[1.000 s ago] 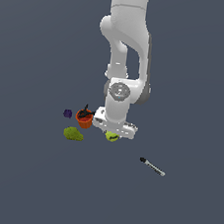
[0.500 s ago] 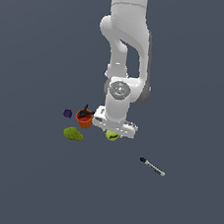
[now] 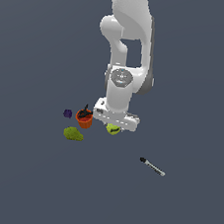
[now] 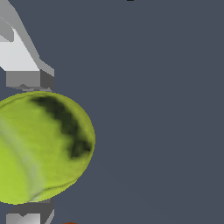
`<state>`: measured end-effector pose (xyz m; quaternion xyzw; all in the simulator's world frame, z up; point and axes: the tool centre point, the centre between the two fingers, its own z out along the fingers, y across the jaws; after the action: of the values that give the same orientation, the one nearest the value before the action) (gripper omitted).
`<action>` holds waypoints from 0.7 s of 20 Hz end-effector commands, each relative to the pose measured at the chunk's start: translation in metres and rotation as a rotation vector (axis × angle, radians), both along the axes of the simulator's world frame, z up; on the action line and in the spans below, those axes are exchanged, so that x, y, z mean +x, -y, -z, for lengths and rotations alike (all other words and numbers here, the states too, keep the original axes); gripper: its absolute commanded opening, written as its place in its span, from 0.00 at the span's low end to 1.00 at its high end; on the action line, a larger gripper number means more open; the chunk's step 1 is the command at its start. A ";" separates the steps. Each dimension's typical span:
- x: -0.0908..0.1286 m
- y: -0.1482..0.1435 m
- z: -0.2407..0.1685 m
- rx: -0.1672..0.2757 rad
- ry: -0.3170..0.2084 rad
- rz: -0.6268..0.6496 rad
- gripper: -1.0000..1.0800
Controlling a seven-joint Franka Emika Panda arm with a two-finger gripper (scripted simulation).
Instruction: Pick up a designated object from a clutter of objects.
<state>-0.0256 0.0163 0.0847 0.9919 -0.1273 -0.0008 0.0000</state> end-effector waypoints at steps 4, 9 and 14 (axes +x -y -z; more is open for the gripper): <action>-0.013 0.000 -0.040 0.000 0.002 0.000 0.00; -0.027 0.000 -0.081 0.000 0.002 0.000 0.00; -0.041 0.000 -0.125 0.000 0.002 0.001 0.00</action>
<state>-0.0621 0.0167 0.1955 0.9919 -0.1273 -0.0004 0.0000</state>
